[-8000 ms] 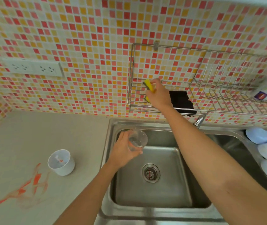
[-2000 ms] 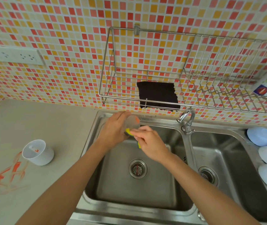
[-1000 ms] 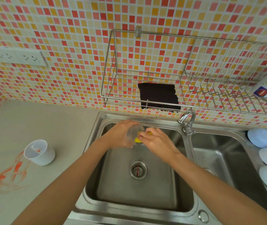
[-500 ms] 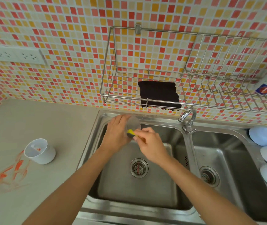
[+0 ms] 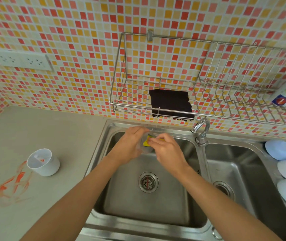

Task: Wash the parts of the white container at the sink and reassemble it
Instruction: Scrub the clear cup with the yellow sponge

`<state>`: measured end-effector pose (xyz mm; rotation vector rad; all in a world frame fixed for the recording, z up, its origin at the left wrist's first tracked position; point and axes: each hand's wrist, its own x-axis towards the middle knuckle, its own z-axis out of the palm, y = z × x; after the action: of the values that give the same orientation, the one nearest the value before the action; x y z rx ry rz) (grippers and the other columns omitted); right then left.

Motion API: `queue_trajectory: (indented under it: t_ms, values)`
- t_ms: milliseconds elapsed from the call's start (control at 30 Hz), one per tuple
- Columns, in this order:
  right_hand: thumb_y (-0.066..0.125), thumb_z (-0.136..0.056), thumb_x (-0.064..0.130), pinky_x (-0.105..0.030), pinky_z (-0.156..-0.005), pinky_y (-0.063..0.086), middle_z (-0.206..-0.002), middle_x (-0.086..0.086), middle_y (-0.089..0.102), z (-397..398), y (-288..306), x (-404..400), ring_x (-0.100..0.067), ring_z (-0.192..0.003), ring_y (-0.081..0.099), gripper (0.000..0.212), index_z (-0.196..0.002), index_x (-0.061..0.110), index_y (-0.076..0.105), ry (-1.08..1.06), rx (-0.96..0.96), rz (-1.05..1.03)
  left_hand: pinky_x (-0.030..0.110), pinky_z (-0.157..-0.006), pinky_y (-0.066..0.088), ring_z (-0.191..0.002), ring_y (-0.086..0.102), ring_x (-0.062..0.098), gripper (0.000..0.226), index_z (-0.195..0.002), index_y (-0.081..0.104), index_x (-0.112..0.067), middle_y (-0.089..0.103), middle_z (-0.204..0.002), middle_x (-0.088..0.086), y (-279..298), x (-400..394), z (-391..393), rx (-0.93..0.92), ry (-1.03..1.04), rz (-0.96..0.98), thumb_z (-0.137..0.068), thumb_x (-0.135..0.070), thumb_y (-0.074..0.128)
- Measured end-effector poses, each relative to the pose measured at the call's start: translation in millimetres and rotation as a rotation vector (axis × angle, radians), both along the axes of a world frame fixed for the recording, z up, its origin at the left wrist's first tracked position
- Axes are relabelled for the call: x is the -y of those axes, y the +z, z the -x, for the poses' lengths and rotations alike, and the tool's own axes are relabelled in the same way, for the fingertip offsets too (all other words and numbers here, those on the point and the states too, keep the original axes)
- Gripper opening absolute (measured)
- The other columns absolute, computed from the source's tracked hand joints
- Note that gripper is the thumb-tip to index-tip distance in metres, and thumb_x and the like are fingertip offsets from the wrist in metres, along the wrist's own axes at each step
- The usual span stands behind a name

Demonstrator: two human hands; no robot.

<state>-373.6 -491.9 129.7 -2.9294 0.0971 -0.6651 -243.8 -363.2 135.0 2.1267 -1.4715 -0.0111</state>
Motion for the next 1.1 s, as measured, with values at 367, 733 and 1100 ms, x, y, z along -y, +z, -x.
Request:
queue_trajectory:
  t_ms: [367,733,1100]
  values:
    - [0.064,-0.088,0.016,-0.023,-0.083,0.043,-0.100,0.002,0.064,4.5,-6.4,-5.1,-0.014,-0.091,0.053,0.027,-0.112,0.026,0.070,-0.057,-0.234,-0.455,0.020,-0.104,0.022,-0.127,0.043,0.021,0.071,-0.134,0.048,-0.010,0.052,-0.134,0.006,3.5,-6.4,6.6,-0.020,-0.018,-0.093,-0.070,-0.012,0.079]
    - [0.069,-0.079,0.014,-0.035,-0.076,0.051,-0.111,0.008,0.063,12.2,-17.2,6.1,-0.020,-0.100,0.048,0.029,-0.107,0.018,0.064,0.099,-0.019,0.177,0.025,-0.105,0.035,-0.124,0.047,0.016,0.080,-0.137,0.046,-0.015,0.052,-0.135,0.001,20.9,-2.8,-4.0,-0.132,-0.079,-0.195,-0.065,-0.021,0.079]
    - [0.061,-0.086,0.013,-0.031,-0.082,0.051,-0.095,0.009,0.067,-1.9,-7.5,-13.3,-0.020,-0.095,0.055,0.012,-0.098,0.016,0.065,-0.065,0.135,0.030,0.037,-0.104,0.034,-0.125,0.037,0.023,0.097,-0.140,0.037,-0.016,0.044,-0.136,0.006,-1.8,0.9,14.3,0.081,0.303,0.035,-0.060,-0.047,0.083]
